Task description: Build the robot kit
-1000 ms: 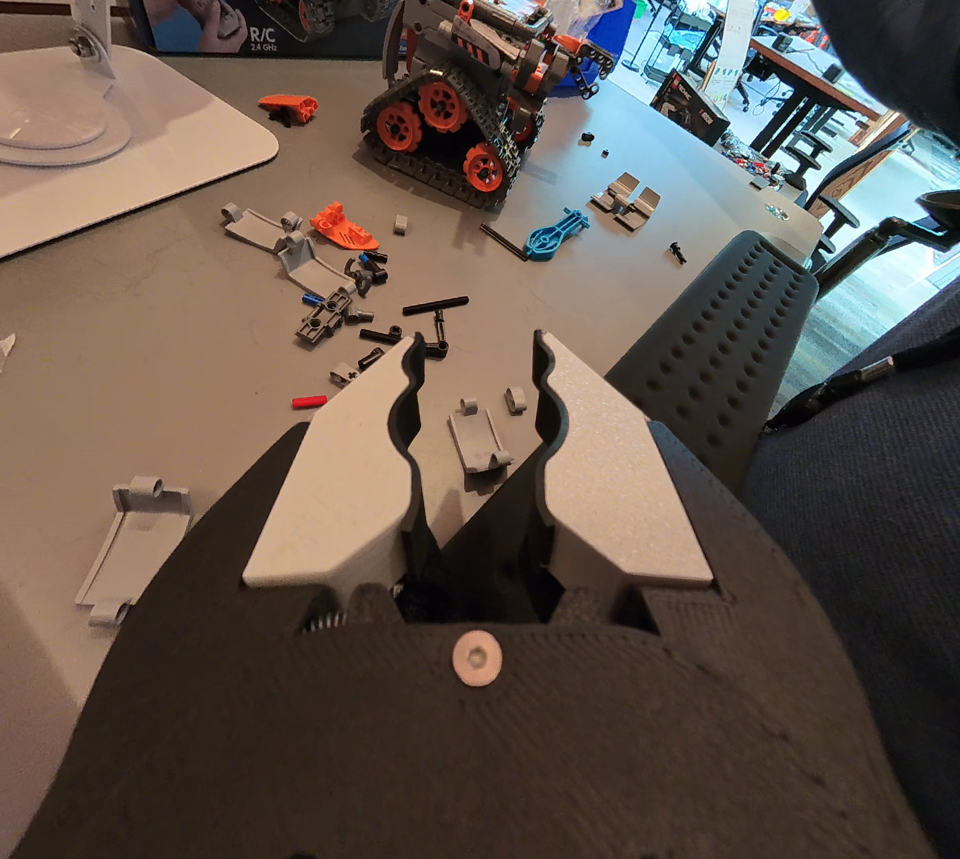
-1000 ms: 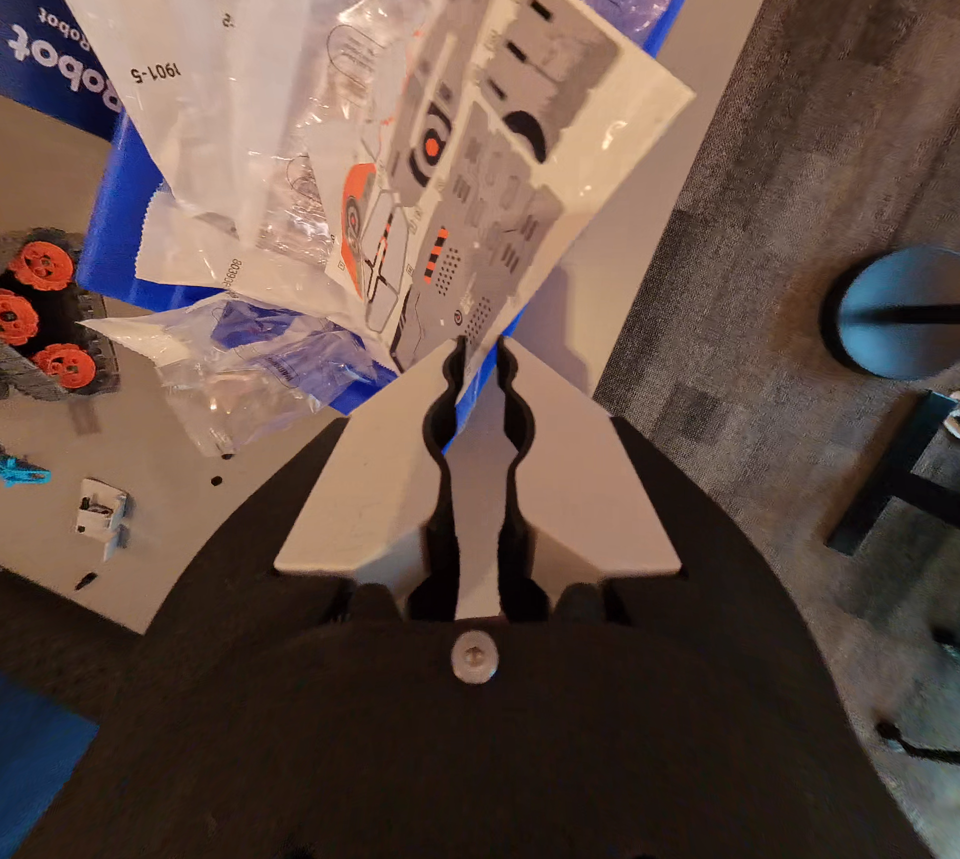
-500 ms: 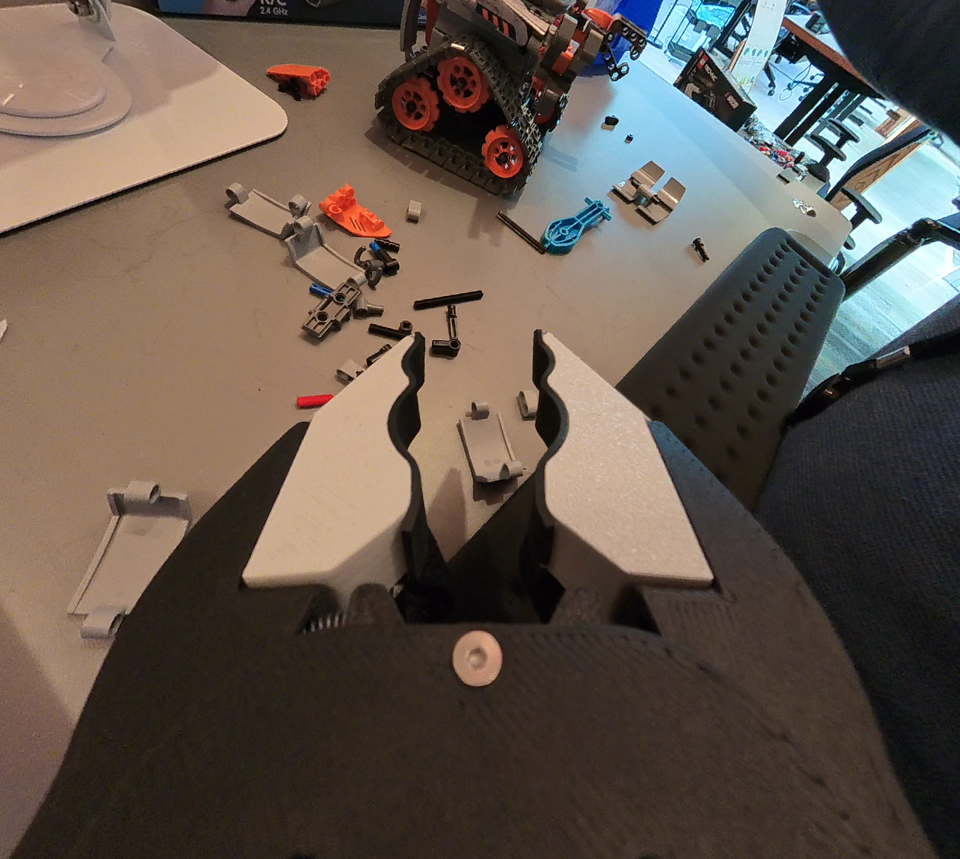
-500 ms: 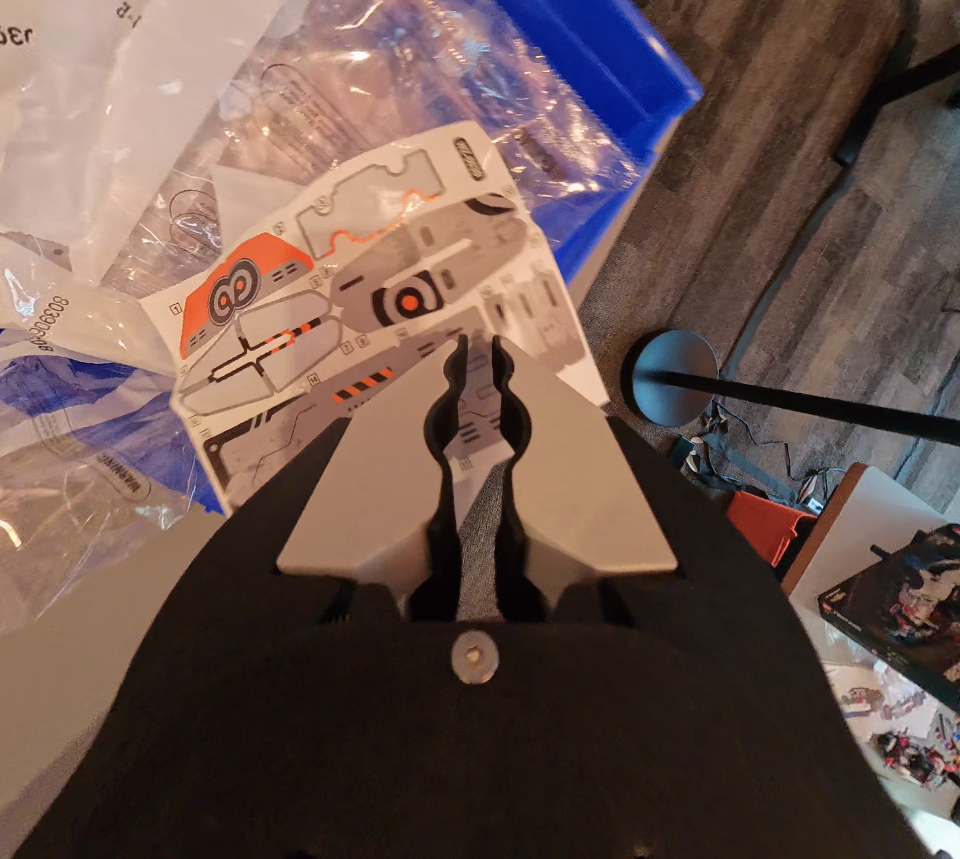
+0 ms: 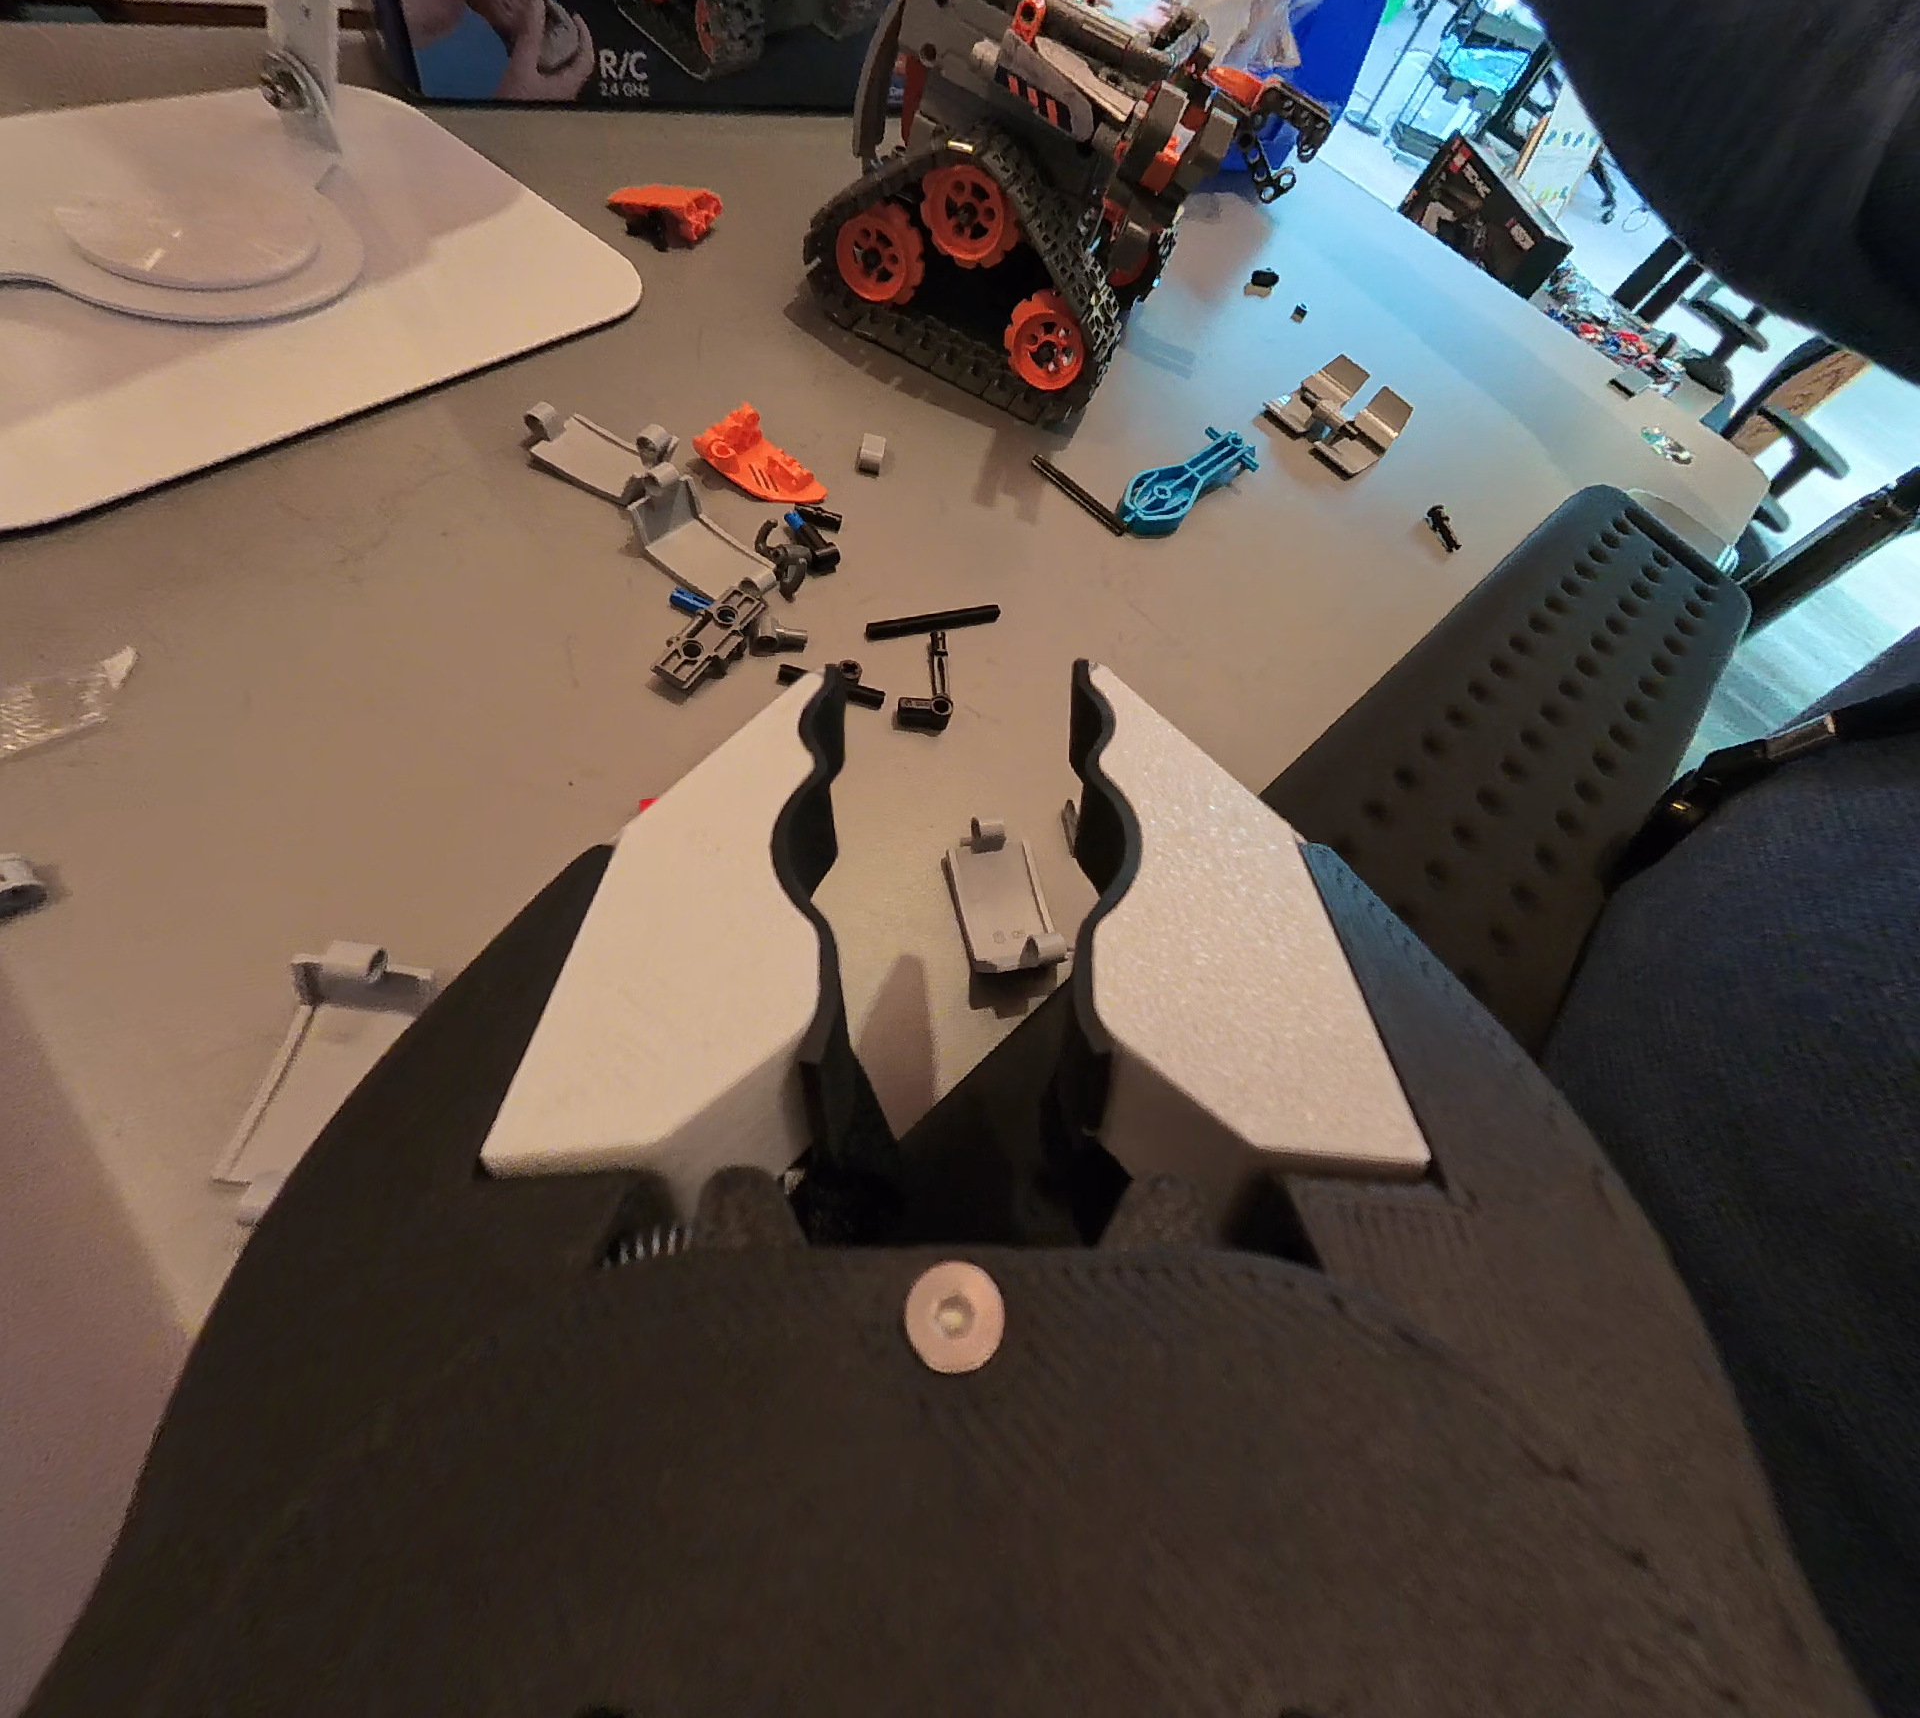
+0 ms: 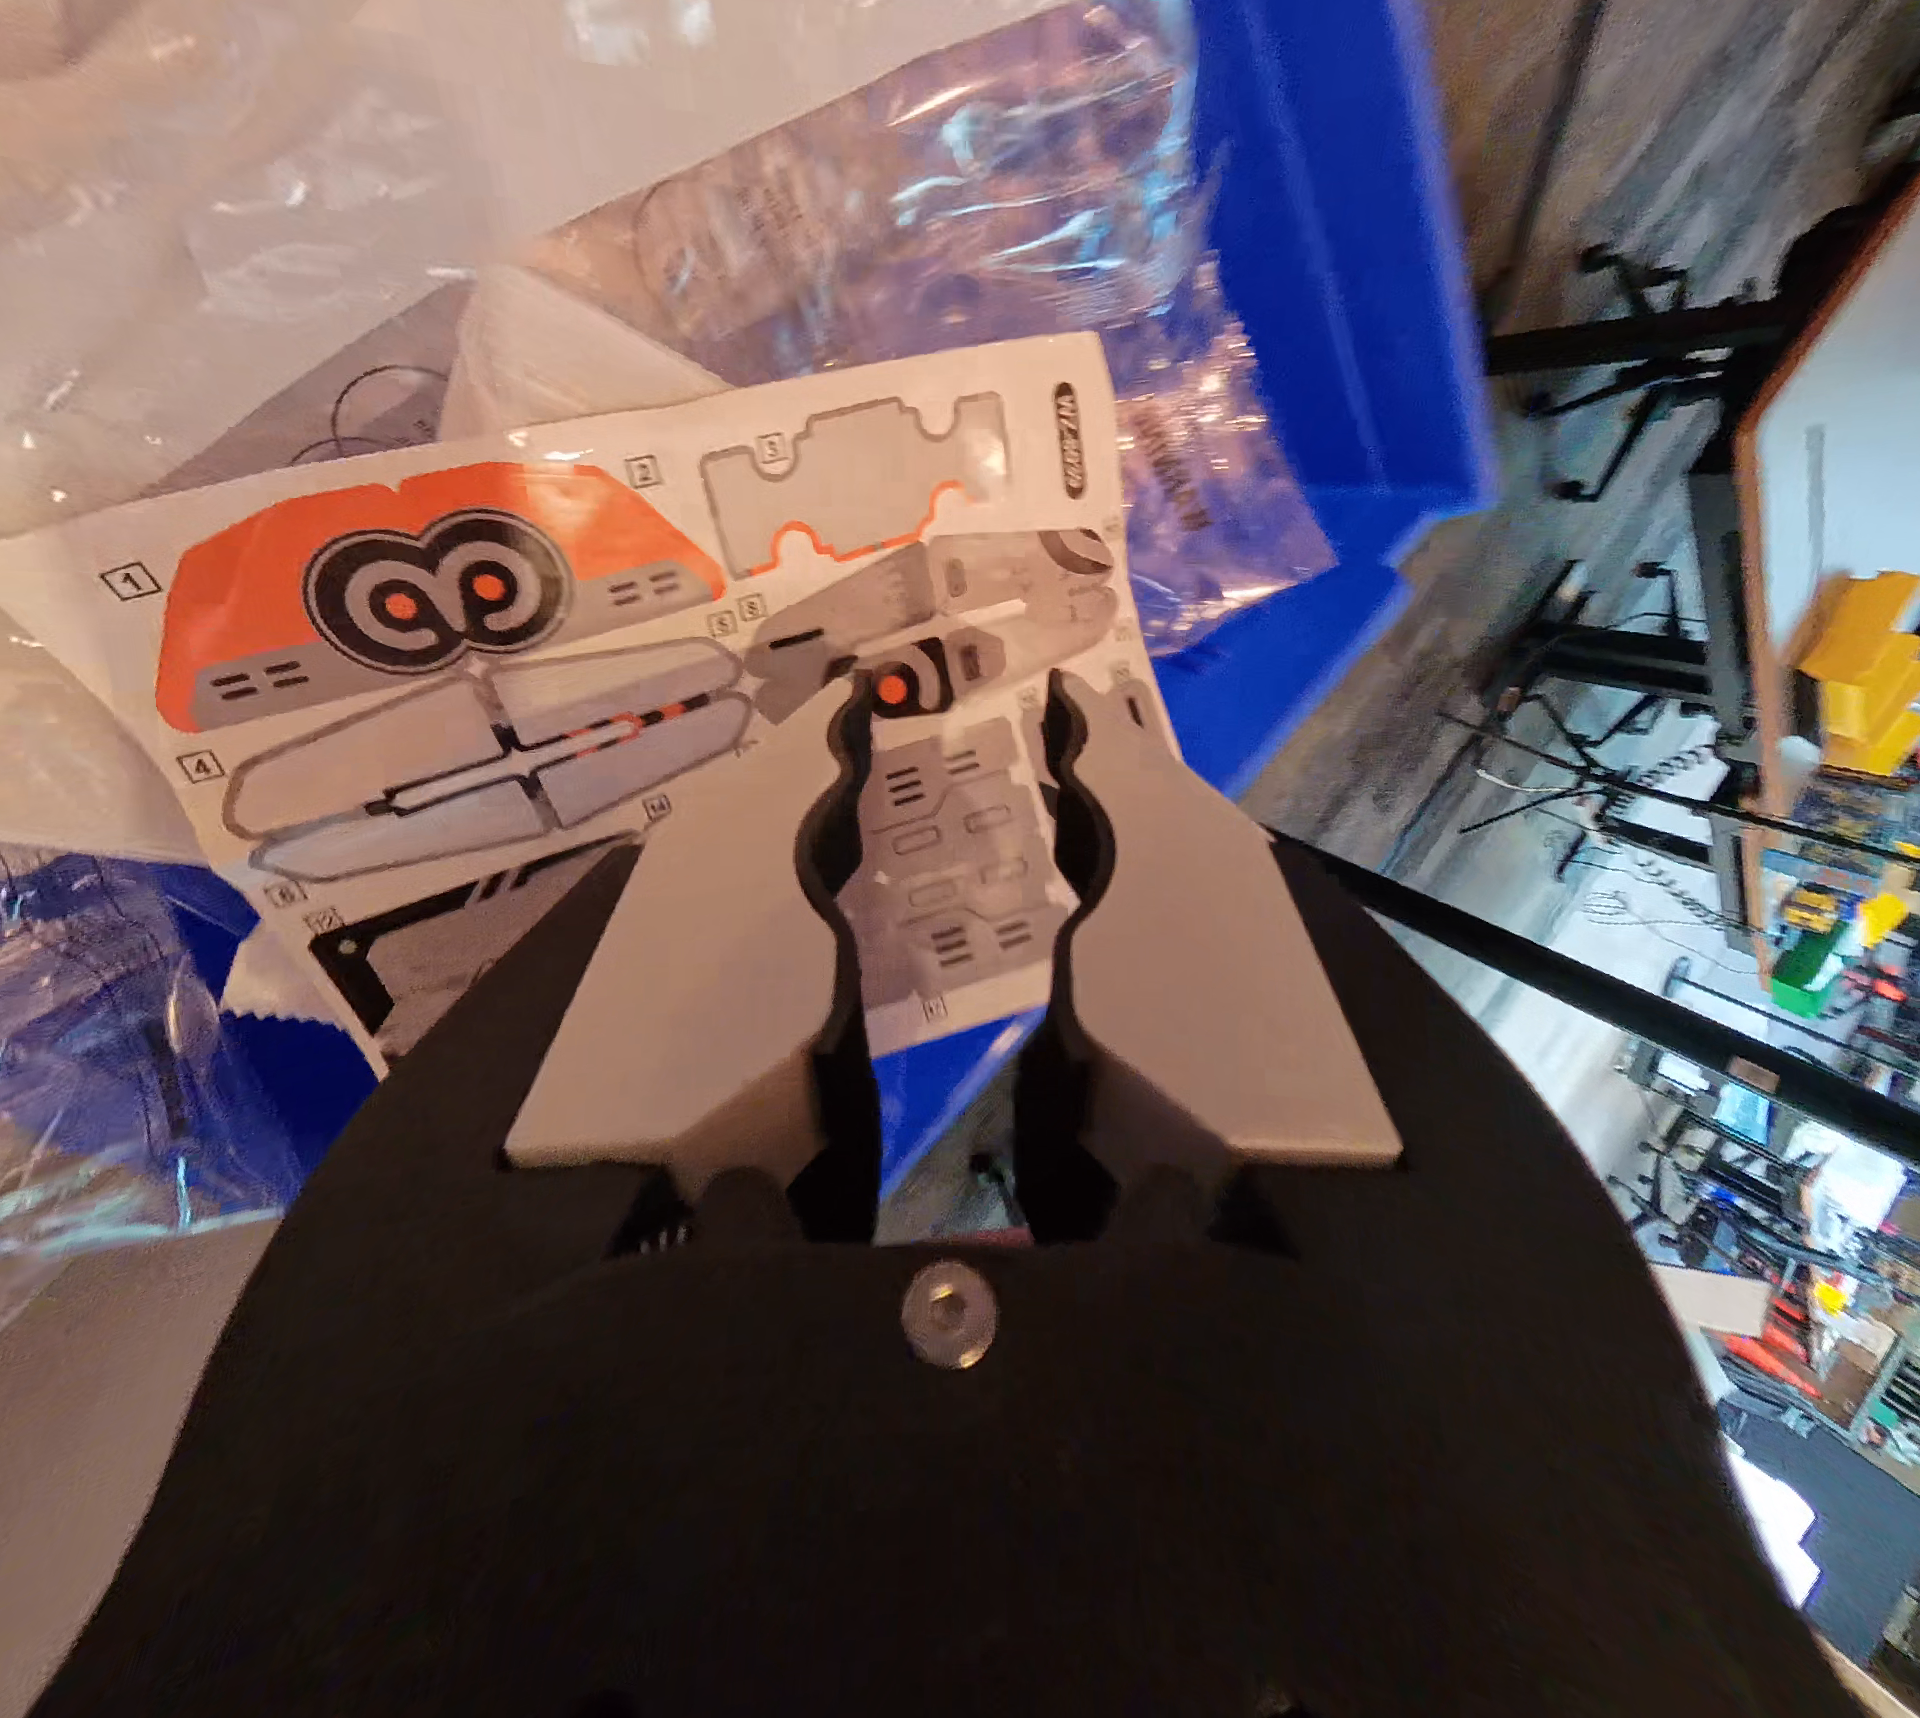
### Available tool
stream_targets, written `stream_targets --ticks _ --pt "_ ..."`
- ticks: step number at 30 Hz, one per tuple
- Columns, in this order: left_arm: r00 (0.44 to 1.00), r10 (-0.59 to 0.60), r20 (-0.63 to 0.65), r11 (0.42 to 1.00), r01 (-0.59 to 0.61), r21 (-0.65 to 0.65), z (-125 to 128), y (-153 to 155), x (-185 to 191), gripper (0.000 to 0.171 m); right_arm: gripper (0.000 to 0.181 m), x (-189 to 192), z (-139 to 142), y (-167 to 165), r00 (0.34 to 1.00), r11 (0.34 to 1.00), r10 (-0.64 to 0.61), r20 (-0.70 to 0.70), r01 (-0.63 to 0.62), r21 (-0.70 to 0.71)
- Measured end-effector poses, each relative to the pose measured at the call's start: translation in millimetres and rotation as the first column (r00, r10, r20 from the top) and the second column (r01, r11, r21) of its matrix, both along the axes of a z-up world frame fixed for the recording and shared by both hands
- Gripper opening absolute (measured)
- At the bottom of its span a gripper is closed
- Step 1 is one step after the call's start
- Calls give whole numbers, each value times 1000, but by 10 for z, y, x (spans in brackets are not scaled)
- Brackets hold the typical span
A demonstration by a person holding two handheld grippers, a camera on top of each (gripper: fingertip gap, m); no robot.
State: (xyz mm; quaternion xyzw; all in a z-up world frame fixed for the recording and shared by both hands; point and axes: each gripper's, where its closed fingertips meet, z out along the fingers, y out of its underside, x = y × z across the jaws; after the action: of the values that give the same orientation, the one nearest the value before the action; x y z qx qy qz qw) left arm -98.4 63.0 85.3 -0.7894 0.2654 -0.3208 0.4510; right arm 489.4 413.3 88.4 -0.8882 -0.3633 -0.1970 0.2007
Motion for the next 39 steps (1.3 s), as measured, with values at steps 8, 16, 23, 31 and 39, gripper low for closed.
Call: stream_targets --ticks 8,16,23,31,39 --pt "998 23 -66 996 -17 93 274 49 -162 46 31 -271 959 -57 976 946 70 -207 2 324" --pt "902 246 -355 955 -163 247 948 242 -1194 47 19 -459 1307 -391 973 896 112 -203 -10 445" --pt "667 283 -690 947 -309 89 586 1030 -2616 49 16 -1191 1829 -879 954 794 242 -176 -90 601" --pt "542 66 -838 885 -420 -202 -472 1343 -3208 62 14 -1893 1921 -1479 925 732 346 -159 -161 662" --pt "568 87 -818 878 -431 -206 -596 1458 -3286 30 12 -2170 1856 -1857 916 715 373 -147 -184 674"
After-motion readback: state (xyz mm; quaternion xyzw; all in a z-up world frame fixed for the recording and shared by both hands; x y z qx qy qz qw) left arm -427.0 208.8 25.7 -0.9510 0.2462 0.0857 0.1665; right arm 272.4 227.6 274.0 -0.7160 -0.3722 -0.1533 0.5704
